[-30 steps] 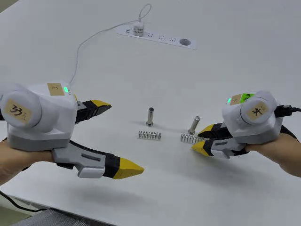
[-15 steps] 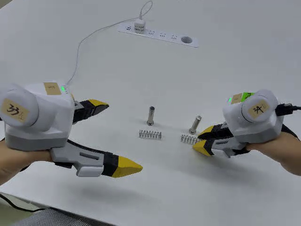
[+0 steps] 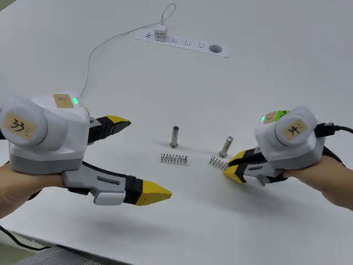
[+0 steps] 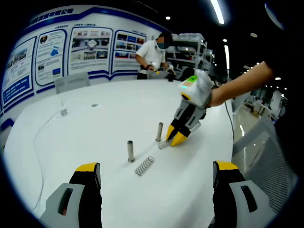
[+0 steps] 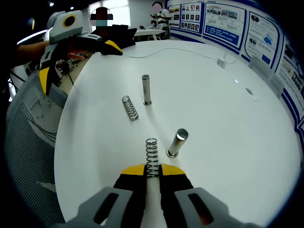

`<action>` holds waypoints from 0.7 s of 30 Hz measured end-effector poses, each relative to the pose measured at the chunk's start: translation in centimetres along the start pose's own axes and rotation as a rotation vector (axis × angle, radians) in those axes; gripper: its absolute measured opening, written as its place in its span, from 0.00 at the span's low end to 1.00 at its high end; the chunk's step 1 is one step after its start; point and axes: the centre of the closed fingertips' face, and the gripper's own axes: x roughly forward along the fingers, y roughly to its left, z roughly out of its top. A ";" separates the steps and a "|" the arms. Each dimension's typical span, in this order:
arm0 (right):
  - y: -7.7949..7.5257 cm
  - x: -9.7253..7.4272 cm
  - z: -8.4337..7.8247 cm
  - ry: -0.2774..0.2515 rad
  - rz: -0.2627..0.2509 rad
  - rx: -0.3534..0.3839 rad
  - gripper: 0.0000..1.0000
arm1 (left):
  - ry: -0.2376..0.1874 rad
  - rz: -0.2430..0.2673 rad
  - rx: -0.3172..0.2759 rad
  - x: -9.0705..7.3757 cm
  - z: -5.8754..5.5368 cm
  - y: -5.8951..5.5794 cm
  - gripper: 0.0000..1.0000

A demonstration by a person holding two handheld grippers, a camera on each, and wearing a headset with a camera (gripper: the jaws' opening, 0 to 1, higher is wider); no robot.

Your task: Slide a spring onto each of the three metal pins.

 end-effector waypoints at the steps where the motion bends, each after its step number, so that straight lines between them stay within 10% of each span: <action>1: 0.0 0.0 0.0 0.003 0.001 -0.003 0.11 | 0.002 -0.004 0.002 0.0 0.0 -0.1 1.00; 21: 1.0 -4.7 2.0 -0.064 -0.023 -0.032 0.10 | -0.060 -0.053 0.050 0.8 2.4 -1.6 0.88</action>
